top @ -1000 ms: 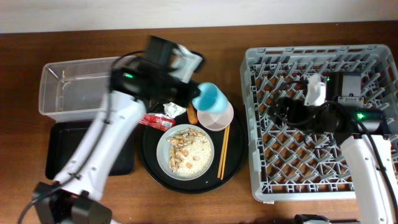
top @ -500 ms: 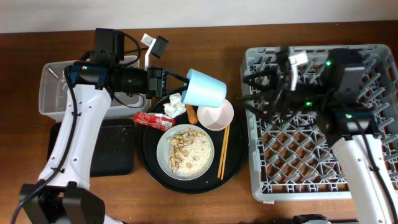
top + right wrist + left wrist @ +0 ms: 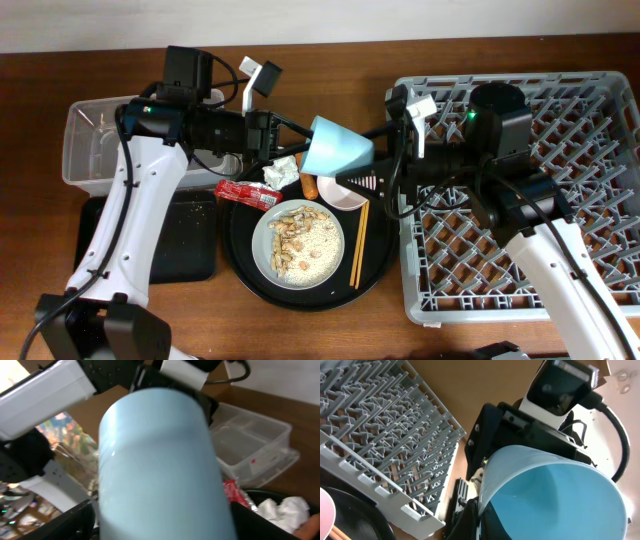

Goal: Sort waste into correct bins and load items into the dishwasher rack

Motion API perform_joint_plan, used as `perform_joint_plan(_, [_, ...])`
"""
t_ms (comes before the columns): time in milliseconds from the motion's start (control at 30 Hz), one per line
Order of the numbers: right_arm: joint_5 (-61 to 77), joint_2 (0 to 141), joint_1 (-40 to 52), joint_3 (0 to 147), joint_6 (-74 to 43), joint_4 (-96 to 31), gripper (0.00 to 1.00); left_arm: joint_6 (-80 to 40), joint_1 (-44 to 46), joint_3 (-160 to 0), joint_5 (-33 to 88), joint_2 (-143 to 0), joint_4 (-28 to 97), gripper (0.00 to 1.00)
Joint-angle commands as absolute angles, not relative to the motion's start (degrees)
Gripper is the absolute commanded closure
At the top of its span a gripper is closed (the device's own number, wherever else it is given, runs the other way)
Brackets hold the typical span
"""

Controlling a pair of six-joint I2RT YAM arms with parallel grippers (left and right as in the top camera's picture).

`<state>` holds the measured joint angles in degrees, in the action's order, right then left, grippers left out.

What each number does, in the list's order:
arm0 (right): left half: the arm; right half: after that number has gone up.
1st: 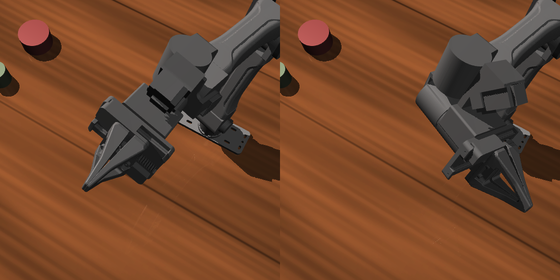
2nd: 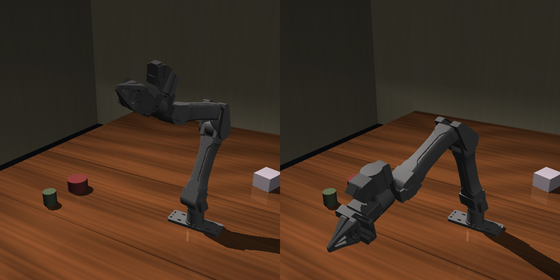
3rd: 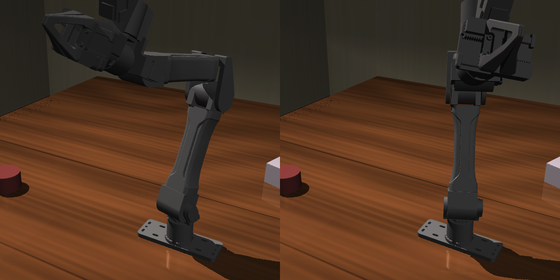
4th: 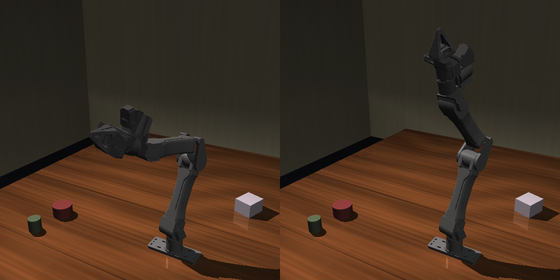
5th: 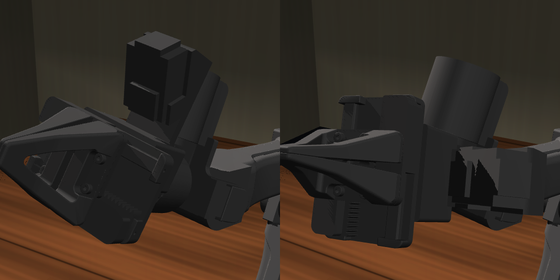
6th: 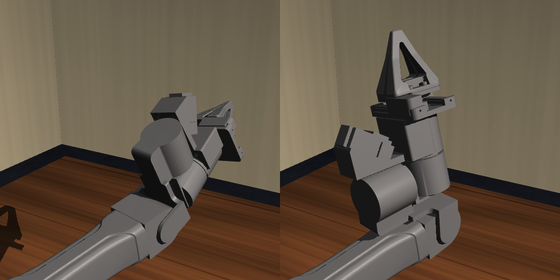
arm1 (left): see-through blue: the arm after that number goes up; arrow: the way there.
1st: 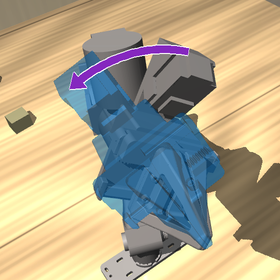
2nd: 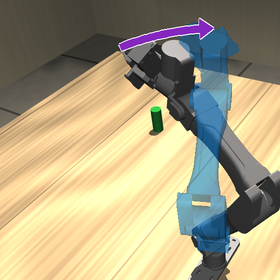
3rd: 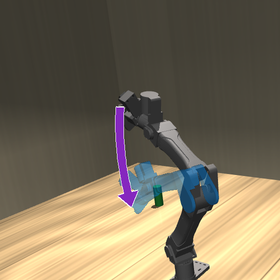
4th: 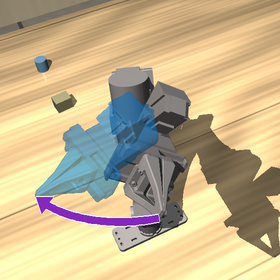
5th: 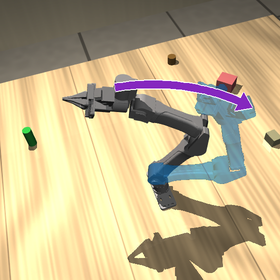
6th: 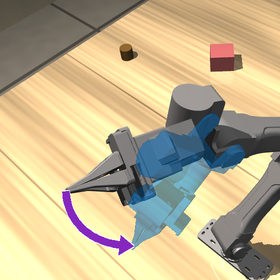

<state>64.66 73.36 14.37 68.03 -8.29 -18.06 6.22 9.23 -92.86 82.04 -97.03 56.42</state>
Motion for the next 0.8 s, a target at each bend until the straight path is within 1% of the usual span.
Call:
perform_joint_plan(0, [62.3, 72.8, 14.7, 68.5, -9.6, -17.7, 0.32, 7.2, 9.4, -92.8, 81.6, -97.5, 56.5, 1.00])
perform_joint_plan(33, [62.3, 72.7, 14.7, 68.5, -9.6, -17.7, 0.33, 7.2, 9.4, -92.8, 81.6, -97.5, 56.5, 1.00])
perform_joint_plan(67, [62.3, 72.6, 14.7, 68.5, -9.6, -17.7, 0.34, 7.2, 9.4, -92.8, 81.6, -97.5, 56.5, 0.97])
perform_joint_plan(133, [62.3, 72.2, 14.5, 68.5, -9.6, -17.8, 0.36, 7.2, 9.4, -92.8, 81.5, -97.5, 56.5, 0.51])
perform_joint_plan(167, [62.3, 71.9, 14.3, 68.5, -9.5, -18.0, 0.36, 7.2, 9.4, -92.8, 80.7, -97.5, 56.5, 0.01])
perform_joint_plan(233, [61.8, 71.5, 13.4, 68.5, -9.5, -19.5, 0.36, 7.2, 9.1, -92.8, 77.0, -97.5, 56.2, 0.00])
perform_joint_plan(333, [54.7, 70.3, 9.7, 68.5, -7.8, -28.5, 0.36, 7.2, 7.3, -92.8, 67.5, -97.5, 56.3, 0.00])
perform_joint_plan(367, [50.3, 70.0, 8.5, 68.5, -7.5, -32.1, 0.36, 7.2, 6.5, -92.8, 64.6, -97.5, 56.2, 0.00])
perform_joint_plan(433, [37.6, 69.2, 4.8, 68.5, -7.4, -41.8, 0.36, 7.2, 4.8, -92.8, 53.9, -97.5, 56.6, 0.00])
perform_joint_plan(467, [33.2, 68.8, 2.9, 68.6, -7.6, -46.0, 0.39, 7.1, 4.3, -92.8, 50.4, -97.5, 57.3, 0.00])
perform_joint_plan(500, [30.6, 68.4, 1.5, 69.0, -7.9, -49.3, 0.41, 7.1, 4.0, -92.8, 49.0, -97.5, 57.9, 0.00])
perform_joint_plan(567, [24.3, 67.6, -2.2, 71.0, -8.1, -57.5, 0.41, 7.2, 3.5, -92.8, 48.1, -97.5, 58.9, 0.00])
perform_joint_plan(600, [18.4, 67.3, -4.6, 72.7, -9.6, -62.8, 0.41, 7.2, 3.2, -92.8, 48.2, -97.5, 59.0, 0.00])
perform_joint_plan(633, [13.0, 67.3, -6.5, 74.0, -10.9, -66.9, 0.38, 7.2, 3.2, -92.8, 48.2, -97.5, 59.0, 0.00])
perform_joint_plan(667, [10.1, 67.3, -7.6, 74.6, -11.6, -68.9, 0.32, 7.2, 3.2, -92.8, 48.2, -97.5, 59.0, 0.00])
perform_joint_plan(767, [-1.1, 67.5, -13.7, 75.3, -17.5, -76.2, 0.32, 7.2, 3.2, -92.8, 48.1, -97.5, 59.0, 0.00])
